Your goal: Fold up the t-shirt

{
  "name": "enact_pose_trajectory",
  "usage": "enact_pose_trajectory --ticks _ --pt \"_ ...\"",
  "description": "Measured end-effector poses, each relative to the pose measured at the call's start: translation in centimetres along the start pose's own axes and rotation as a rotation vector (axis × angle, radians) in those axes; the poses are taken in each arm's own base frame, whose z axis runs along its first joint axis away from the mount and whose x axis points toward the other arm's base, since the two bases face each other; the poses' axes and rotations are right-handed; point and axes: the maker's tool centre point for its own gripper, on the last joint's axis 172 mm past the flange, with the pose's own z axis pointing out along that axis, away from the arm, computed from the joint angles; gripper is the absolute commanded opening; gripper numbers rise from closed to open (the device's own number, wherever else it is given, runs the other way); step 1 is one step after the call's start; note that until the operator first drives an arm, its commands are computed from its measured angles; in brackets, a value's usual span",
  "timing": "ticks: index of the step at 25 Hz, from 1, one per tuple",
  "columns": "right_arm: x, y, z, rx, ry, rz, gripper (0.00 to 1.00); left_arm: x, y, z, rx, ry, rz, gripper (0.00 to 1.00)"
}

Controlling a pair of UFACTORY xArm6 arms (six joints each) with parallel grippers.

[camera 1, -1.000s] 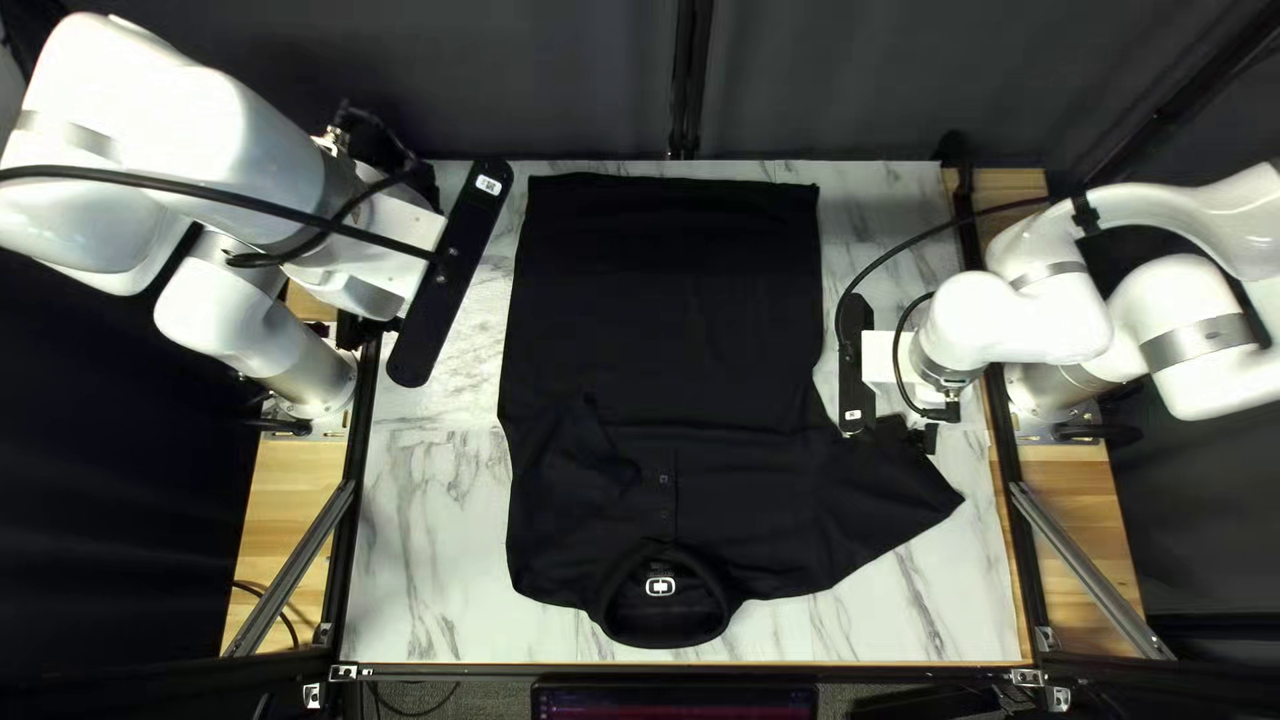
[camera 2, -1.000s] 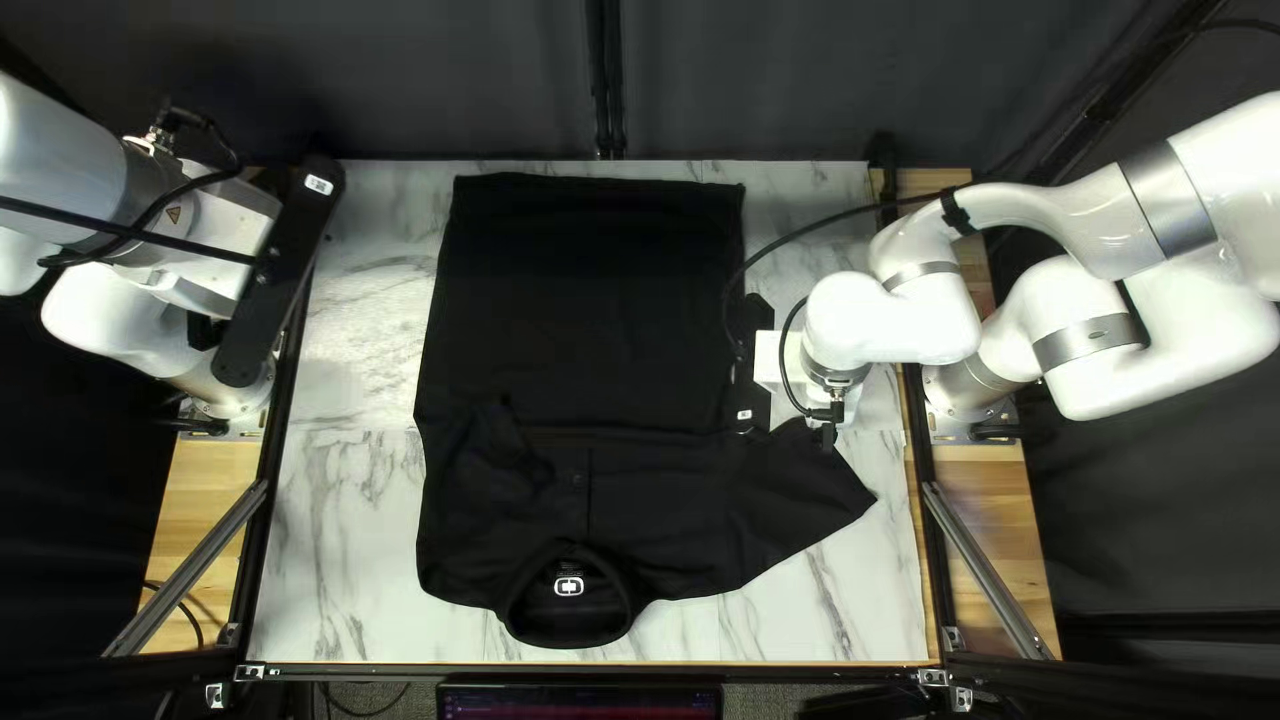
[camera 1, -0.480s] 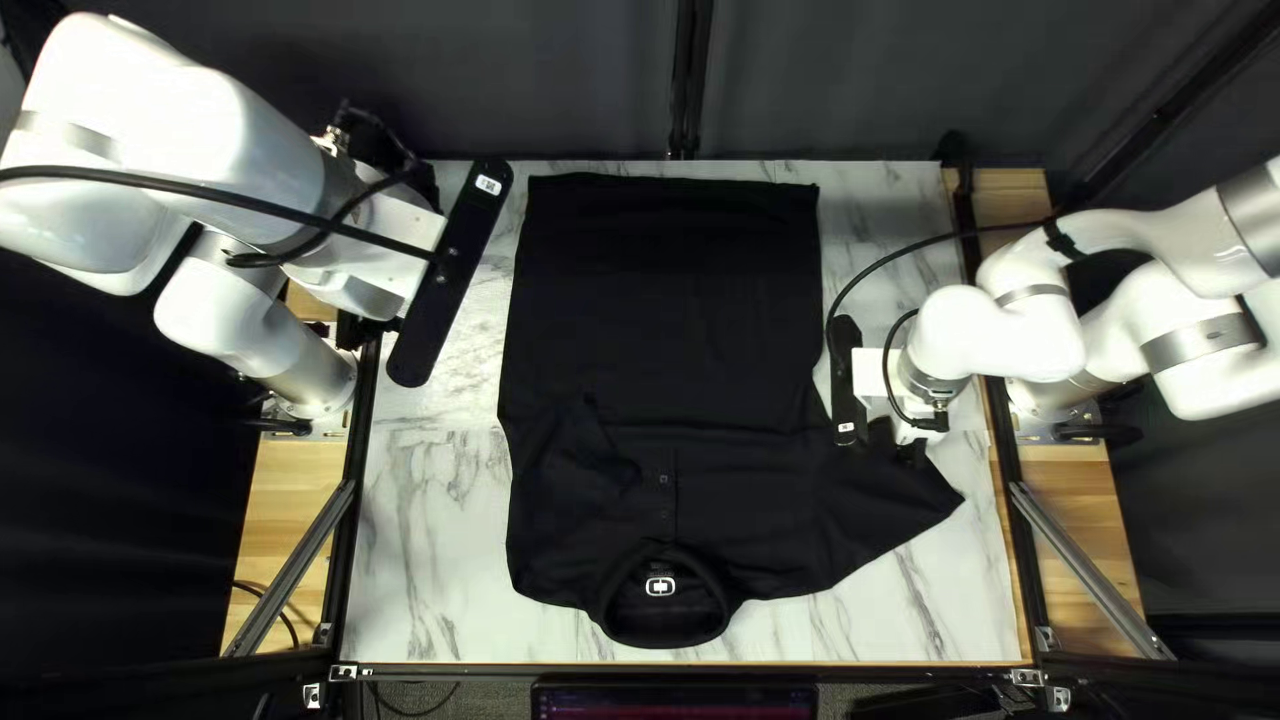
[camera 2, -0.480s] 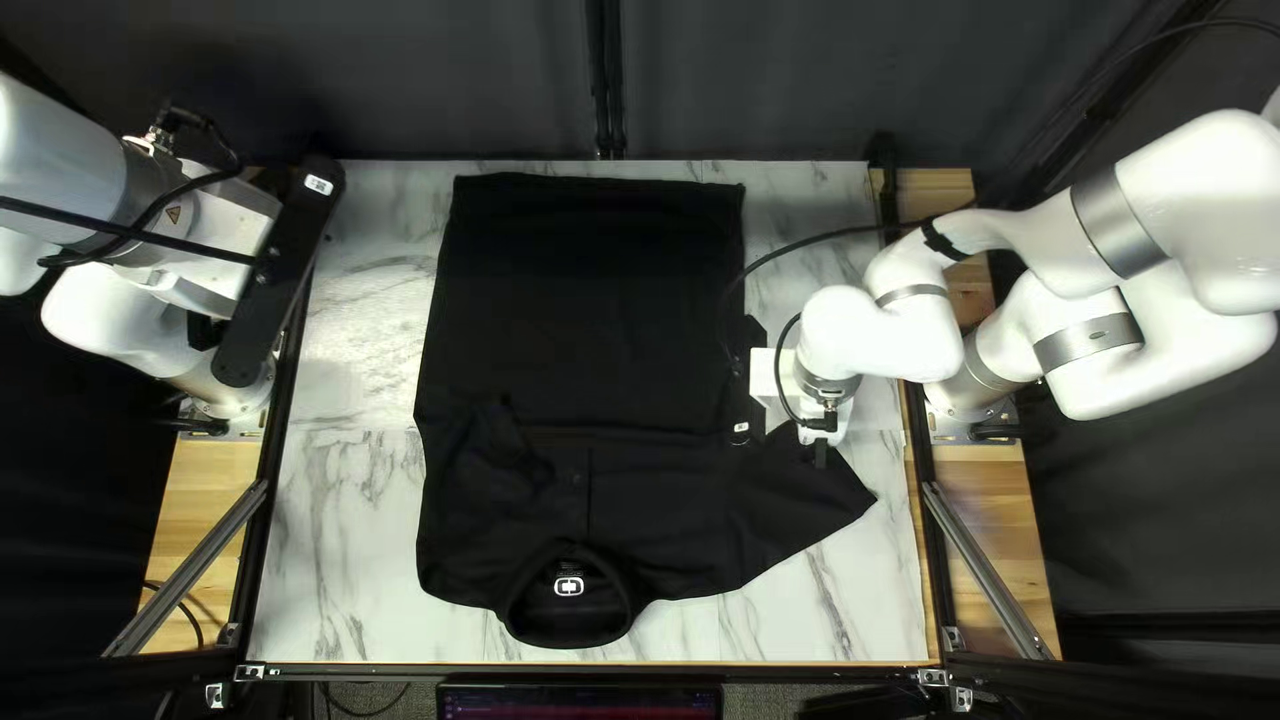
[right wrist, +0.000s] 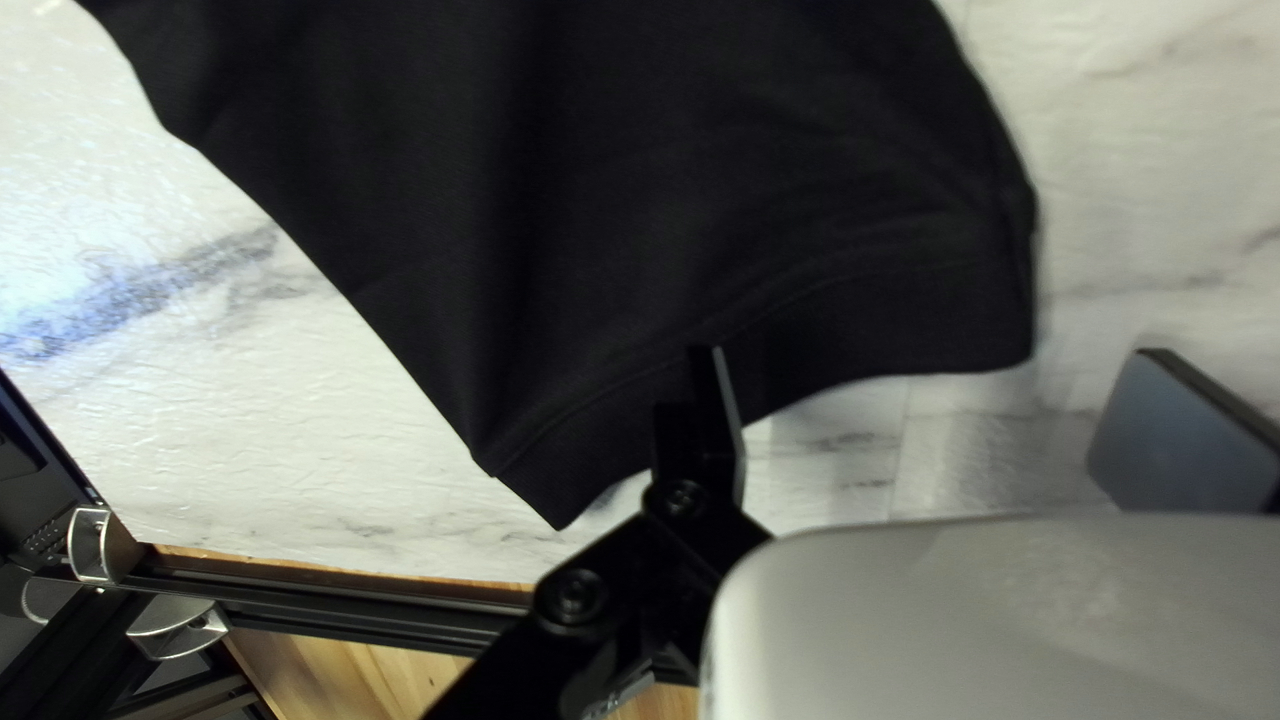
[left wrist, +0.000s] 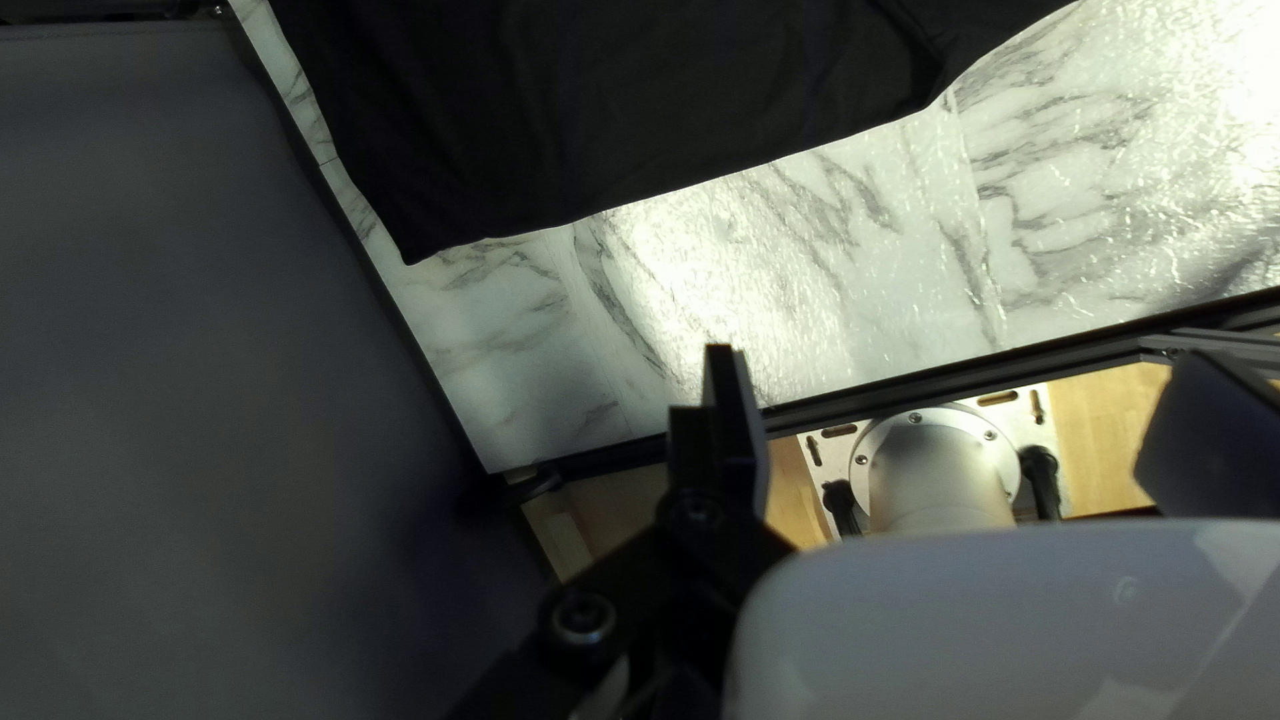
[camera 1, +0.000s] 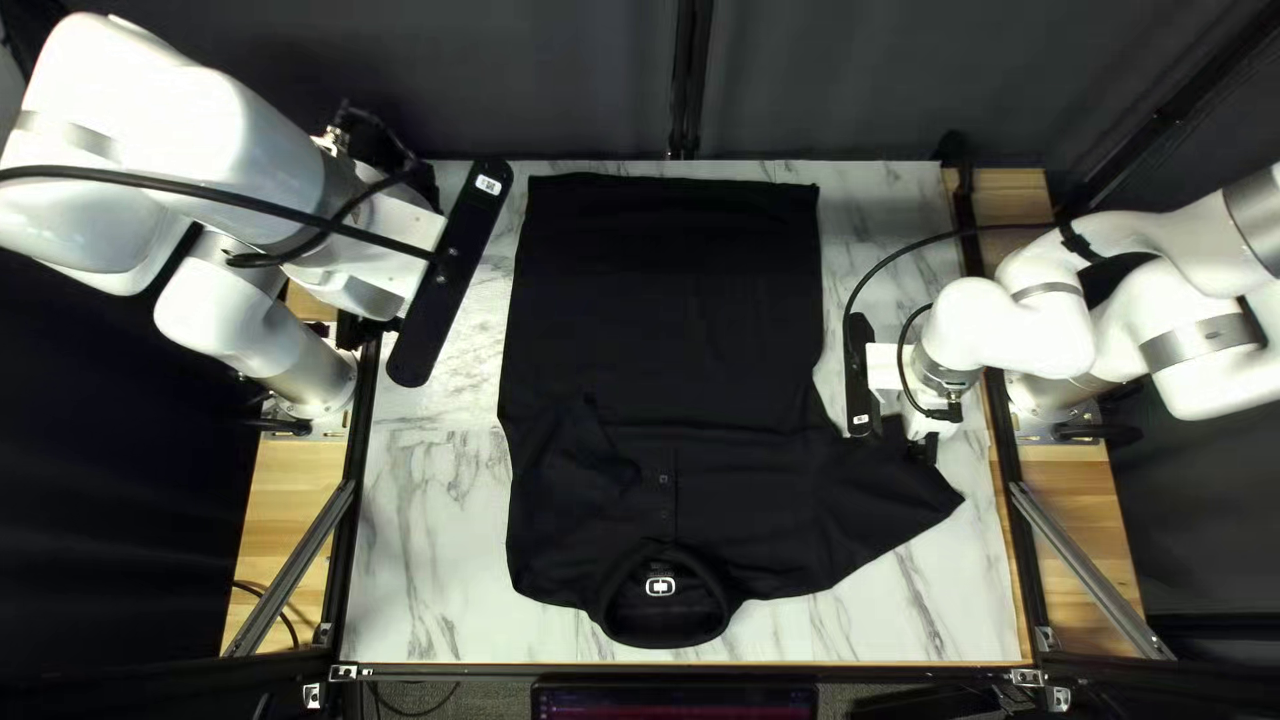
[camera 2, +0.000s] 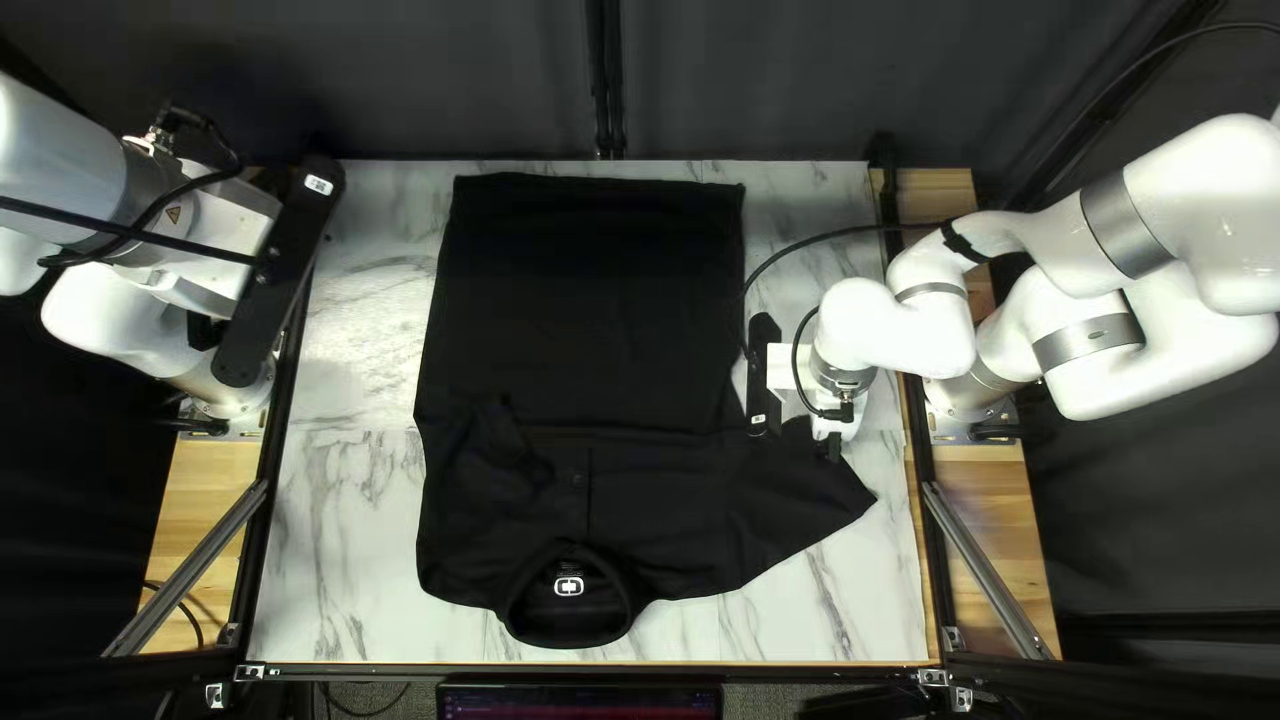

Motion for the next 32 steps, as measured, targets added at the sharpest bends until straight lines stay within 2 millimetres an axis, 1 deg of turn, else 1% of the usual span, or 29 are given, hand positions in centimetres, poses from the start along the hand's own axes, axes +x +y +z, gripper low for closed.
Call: enact_pose_trajectory --ticks 1,7,12,14,17,19,21,24,32 --pt "0.0 0.0 0.0 0.002 0.001 -0.001 0.00 0.0 0.0 0.0 0.000 0.000 0.000 1.00" --pt "0.4 -0.3 -0.6 0.007 0.002 -0.003 0.00 0.0 0.0 0.0 0.000 0.000 0.000 1.00" --pt "1.9 -0.7 -2.1 0.012 0.004 0.011 0.00 0.0 0.0 0.0 0.000 0.000 0.000 1.00" --pt "2.9 -0.8 -2.8 0.025 0.000 0.034 0.00 0.0 0.0 0.0 0.000 0.000 0.000 1.00" --pt "5.6 -1.2 -3.7 0.059 -0.018 0.079 0.00 0.0 0.0 0.0 0.000 0.000 0.000 1.00" --pt "7.6 -1.4 -3.9 0.087 -0.031 0.108 0.00 0.0 0.0 0.0 0.000 0.000 0.000 1.00" --pt "9.0 -1.4 -3.9 0.110 -0.036 0.128 0.00 0.0 0.0 0.0 0.000 0.000 0.000 1.00" --pt "9.4 -1.4 -3.9 0.118 -0.038 0.134 0.00 0.0 0.0 0.0 0.000 0.000 0.000 1.00" --pt "9.2 -1.6 -3.8 0.117 -0.046 0.133 0.00 0.0 0.0 0.0 0.000 0.000 0.000 1.00"
